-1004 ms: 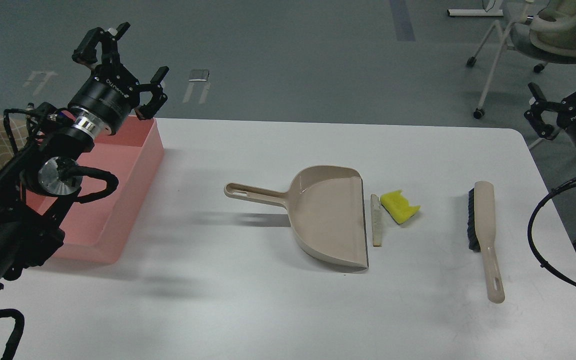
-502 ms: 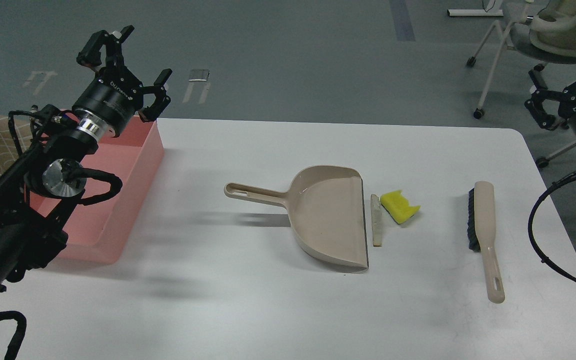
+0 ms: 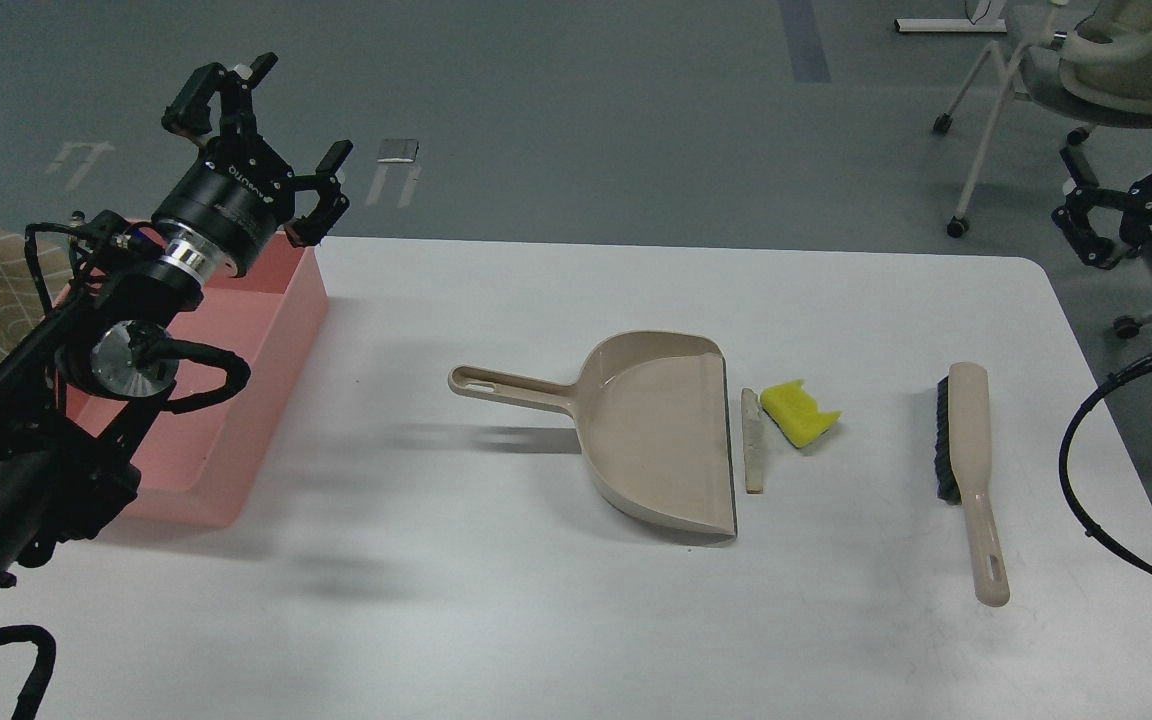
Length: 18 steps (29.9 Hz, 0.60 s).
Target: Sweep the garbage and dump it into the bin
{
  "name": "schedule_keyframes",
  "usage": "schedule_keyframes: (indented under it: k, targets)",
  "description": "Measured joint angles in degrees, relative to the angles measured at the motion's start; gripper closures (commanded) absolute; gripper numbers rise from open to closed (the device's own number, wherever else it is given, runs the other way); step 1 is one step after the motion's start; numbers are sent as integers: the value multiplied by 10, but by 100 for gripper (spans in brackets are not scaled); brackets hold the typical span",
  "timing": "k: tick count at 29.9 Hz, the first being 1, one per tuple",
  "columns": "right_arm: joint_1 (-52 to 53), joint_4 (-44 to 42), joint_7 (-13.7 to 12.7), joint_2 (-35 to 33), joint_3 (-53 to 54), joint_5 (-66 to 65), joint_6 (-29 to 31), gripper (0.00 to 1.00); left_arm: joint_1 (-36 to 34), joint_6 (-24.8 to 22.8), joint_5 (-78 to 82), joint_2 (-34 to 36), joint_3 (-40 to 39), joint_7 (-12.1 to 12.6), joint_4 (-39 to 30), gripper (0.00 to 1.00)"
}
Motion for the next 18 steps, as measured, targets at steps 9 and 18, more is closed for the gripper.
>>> schedule_keyframes:
  k: [9,18]
  targets:
    - [-31,17,2,10,2,0,-1,0,32,16,4,4,1,-3,-56,3]
    - [-86,48,11,19,14,0,-1,0,173,44,7,48,-11,-22,-195,3]
